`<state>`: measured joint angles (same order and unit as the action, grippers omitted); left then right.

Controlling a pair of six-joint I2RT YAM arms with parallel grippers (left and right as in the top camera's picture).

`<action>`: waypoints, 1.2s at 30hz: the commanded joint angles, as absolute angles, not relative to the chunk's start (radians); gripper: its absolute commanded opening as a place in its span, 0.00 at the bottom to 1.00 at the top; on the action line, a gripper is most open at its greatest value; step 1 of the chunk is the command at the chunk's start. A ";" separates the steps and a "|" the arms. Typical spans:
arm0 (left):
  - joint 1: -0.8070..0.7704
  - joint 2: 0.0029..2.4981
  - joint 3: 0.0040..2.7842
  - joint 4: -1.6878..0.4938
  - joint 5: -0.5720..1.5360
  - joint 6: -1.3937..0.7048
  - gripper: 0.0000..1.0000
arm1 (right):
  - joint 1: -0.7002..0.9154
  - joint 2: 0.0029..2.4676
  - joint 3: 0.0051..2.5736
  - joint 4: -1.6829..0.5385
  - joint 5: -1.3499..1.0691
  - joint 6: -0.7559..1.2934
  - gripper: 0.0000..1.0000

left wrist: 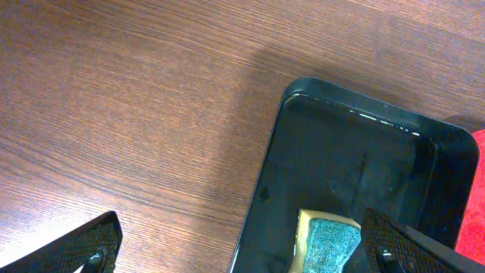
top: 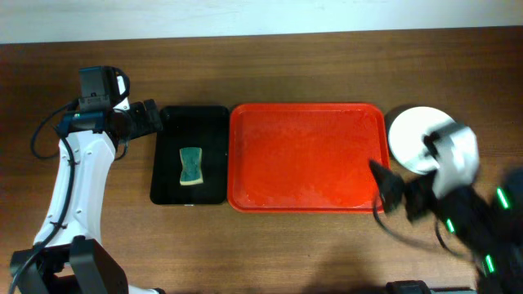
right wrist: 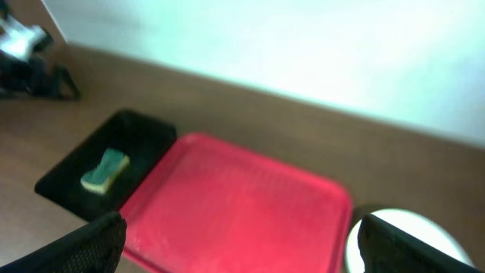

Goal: Clean dirty plates on tray and stack at the side

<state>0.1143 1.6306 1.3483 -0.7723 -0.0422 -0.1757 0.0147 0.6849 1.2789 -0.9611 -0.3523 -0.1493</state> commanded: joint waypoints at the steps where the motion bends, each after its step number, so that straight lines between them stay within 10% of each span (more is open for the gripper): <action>1: 0.116 1.626 1.359 -0.772 -0.049 -0.174 0.99 | 0.019 0.517 1.279 -0.949 -0.317 -0.212 0.98; 12: 0.116 1.627 1.359 -0.772 -0.049 -0.174 0.99 | -0.054 0.112 0.986 -0.762 -0.321 -0.258 0.98; 23: 0.116 1.627 1.359 -0.772 -0.049 -0.174 0.99 | -0.040 0.004 0.355 0.162 -0.441 -0.243 0.98; 36: 0.116 1.626 1.359 -0.772 -0.049 -0.174 0.99 | 0.012 0.004 0.081 0.154 -0.076 -0.053 0.98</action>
<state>0.1143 1.6306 1.3483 -0.7742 -0.0422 -0.1757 0.0048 0.0147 0.1314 0.1566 -0.2138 -0.1577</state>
